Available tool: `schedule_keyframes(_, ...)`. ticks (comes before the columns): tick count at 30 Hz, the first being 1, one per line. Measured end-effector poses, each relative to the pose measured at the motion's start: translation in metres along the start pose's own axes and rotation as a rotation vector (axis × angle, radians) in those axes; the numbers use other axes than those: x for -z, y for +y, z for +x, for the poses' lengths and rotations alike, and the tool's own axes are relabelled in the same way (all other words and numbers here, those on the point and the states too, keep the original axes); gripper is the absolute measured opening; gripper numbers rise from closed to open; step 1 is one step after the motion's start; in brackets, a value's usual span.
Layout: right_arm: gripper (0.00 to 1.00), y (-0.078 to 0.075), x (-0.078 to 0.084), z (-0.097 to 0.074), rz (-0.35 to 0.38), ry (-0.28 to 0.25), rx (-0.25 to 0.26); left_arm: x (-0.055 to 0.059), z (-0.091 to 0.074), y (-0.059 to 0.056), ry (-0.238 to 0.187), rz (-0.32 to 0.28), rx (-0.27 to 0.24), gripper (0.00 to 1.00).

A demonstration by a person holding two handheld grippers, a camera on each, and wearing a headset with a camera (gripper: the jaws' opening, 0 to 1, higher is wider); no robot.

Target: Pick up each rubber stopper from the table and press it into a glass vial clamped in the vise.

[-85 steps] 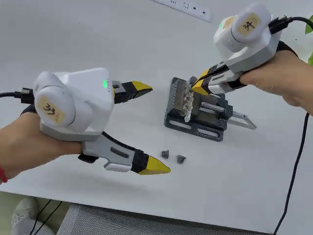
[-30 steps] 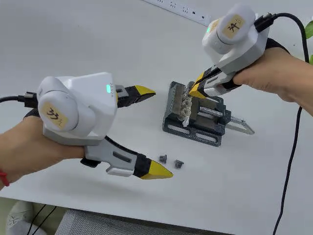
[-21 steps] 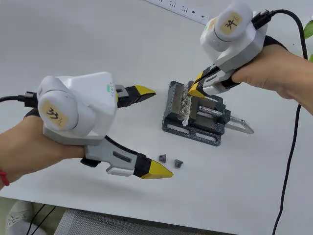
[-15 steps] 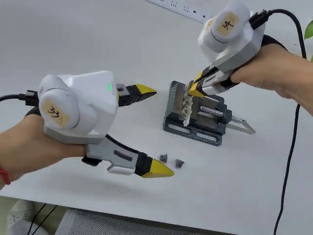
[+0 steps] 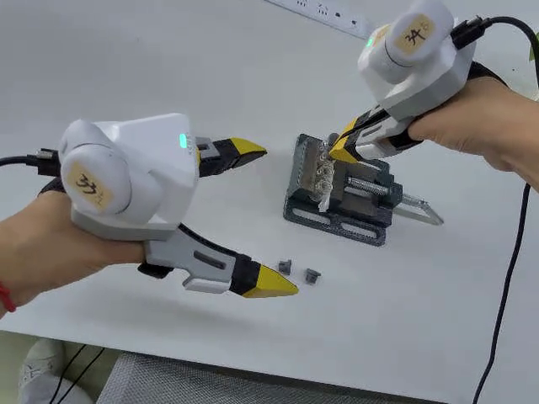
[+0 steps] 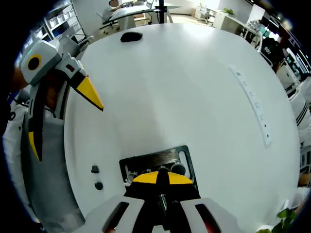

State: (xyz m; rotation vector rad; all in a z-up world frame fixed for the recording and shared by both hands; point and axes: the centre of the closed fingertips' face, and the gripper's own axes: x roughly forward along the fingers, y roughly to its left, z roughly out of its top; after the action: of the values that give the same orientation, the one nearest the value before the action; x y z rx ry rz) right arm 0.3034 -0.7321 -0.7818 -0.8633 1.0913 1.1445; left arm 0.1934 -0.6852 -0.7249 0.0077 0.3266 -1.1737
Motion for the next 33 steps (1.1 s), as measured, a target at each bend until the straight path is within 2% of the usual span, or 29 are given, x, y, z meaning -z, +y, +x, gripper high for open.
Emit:
schedule_keyframes(3, 0.00, -0.001, -0.002, 0.001, -0.042, 0.023, 0.008, 0.000, 0.001, 0.000, 0.004, 0.004, 0.002, 0.93)
schedule_keyframes(5, 0.00, 0.001, -0.001, 0.001, -0.033, 0.023, 0.007, -0.002, 0.002, -0.001, 0.005, 0.007, 0.005, 0.93)
schedule_keyframes(12, 0.00, -0.001, -0.001, 0.000, 0.016, -0.028, -0.003, -0.004, 0.000, 0.000, 0.010, 0.019, 0.002, 0.93)
schedule_keyframes(20, 0.01, 0.000, -0.002, 0.000, 0.010, -0.060, 0.008, -0.009, -0.004, -0.001, 0.020, 0.030, -0.010, 0.93)
schedule_keyframes(33, 0.03, 0.000, -0.001, -0.002, 0.043, -0.108, 0.024, -0.018, -0.008, 0.000, 0.032, 0.039, -0.035, 0.94)
